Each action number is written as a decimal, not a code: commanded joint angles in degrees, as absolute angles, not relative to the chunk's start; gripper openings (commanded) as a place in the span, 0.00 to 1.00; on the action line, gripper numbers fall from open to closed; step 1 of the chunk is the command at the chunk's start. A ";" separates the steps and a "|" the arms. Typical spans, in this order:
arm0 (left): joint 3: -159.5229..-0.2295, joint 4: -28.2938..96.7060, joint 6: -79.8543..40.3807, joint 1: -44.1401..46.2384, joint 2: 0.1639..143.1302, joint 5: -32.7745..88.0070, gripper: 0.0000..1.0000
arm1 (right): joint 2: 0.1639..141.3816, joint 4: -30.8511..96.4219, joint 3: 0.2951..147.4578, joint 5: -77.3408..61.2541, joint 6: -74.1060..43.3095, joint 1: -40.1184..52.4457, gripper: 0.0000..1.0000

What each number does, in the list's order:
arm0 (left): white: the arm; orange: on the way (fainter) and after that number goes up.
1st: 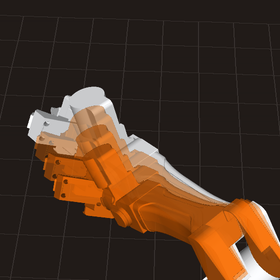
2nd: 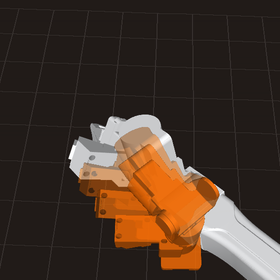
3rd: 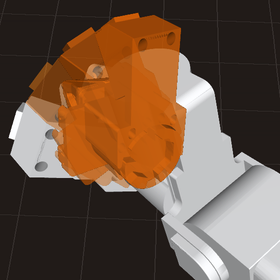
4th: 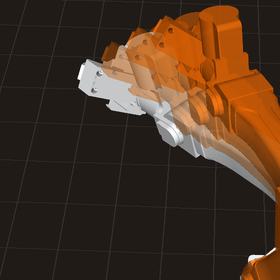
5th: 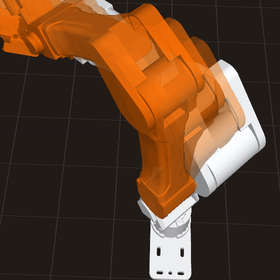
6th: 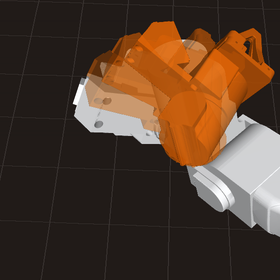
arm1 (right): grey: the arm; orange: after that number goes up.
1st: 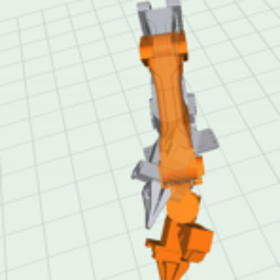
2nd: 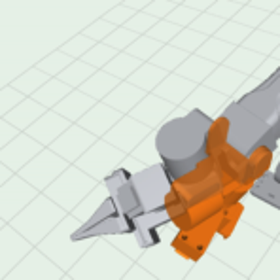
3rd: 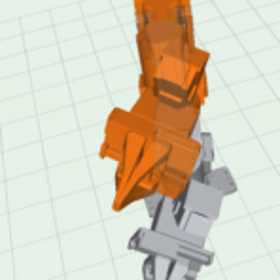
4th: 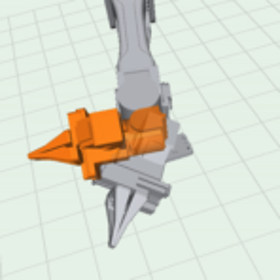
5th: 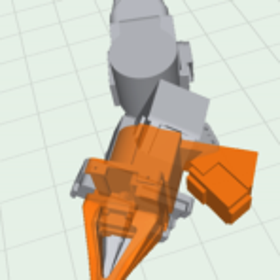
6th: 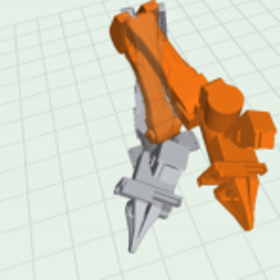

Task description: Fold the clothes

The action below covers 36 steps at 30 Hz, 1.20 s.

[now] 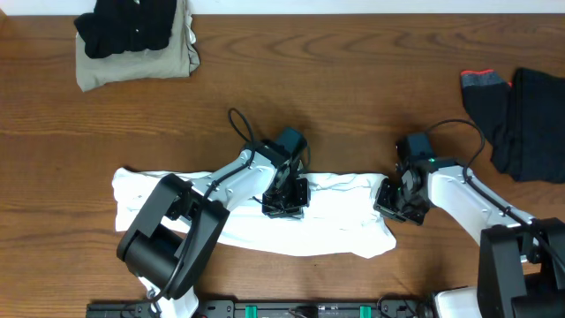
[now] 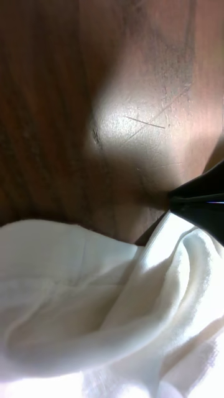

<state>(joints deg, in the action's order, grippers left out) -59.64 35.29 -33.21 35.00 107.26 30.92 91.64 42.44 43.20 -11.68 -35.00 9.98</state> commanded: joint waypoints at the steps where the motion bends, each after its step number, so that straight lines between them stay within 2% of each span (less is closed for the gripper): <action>1: -58.72 34.20 -33.28 34.81 108.36 26.72 0.06 | 95.26 41.93 40.99 -6.02 -38.85 9.37 0.01; 13: -58.72 34.20 -33.26 34.81 108.36 26.72 0.07 | 94.06 50.30 50.37 -3.25 -37.26 6.68 0.01; 17: -58.72 34.13 -33.26 34.81 108.36 26.70 0.07 | 94.08 50.13 50.35 -4.78 -34.81 7.70 0.18; 20: -58.72 34.11 -33.26 34.81 108.36 26.70 0.07 | 94.08 49.67 50.19 -5.91 -34.57 8.58 0.26; 24: -58.72 34.11 -33.26 34.81 108.36 26.70 0.07 | 94.08 47.07 48.95 -8.03 -33.32 10.02 0.31; 36: -58.72 33.93 -33.08 34.79 108.36 26.68 0.07 | 94.08 45.41 48.66 -9.74 -31.33 12.84 0.37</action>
